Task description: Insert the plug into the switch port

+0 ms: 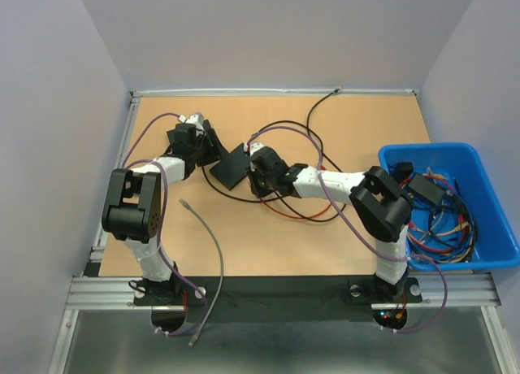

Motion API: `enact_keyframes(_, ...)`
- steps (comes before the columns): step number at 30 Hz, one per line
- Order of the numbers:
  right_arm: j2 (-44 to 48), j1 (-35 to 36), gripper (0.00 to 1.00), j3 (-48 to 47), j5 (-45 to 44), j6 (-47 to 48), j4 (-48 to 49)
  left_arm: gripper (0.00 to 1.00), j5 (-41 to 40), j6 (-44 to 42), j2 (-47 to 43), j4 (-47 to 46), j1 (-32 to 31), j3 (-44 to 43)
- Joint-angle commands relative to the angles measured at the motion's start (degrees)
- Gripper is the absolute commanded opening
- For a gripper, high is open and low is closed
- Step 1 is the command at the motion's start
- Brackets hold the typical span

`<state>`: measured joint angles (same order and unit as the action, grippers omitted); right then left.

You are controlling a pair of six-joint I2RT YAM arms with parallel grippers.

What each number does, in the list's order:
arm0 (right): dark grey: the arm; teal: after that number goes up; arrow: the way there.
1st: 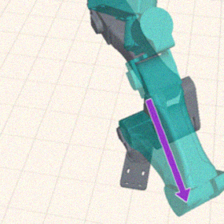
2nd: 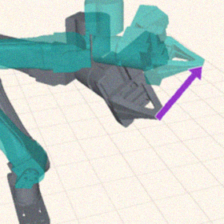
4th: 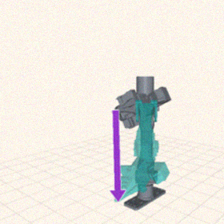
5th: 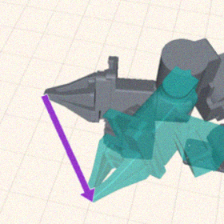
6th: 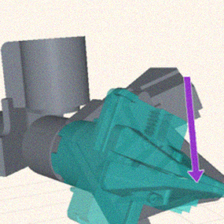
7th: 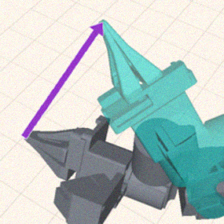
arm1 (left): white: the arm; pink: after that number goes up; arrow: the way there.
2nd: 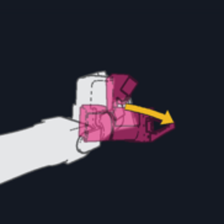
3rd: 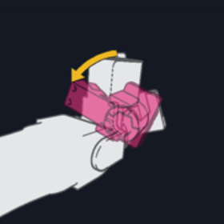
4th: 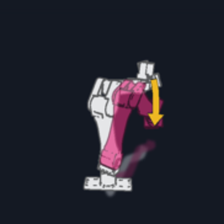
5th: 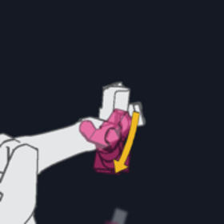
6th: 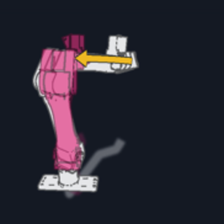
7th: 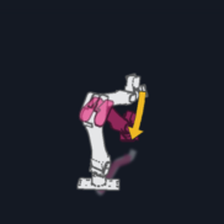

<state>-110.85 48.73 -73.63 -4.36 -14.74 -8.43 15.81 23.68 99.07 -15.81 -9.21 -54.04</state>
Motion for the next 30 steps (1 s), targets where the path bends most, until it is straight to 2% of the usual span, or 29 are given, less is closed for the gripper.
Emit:
enact_keyframes(1, -1.39, -1.27, 0.00, -3.10, 1.55, 2.79, 1.39, 0.66, 5.28, -0.65, 1.74, -6.24, 1.65, -2.56)
enact_keyframes(11, -5.43, -2.15, 0.00, -7.23, 4.09, 3.58, -0.10, 0.63, 7.12, -2.76, 6.66, -7.57, 1.92, -5.19)
enact_keyframes(30, -11.50, -2.06, 0.00, -14.35, 2.43, 3.23, -5.81, 0.60, 11.87, -4.25, 10.18, -7.66, 1.65, -6.34)
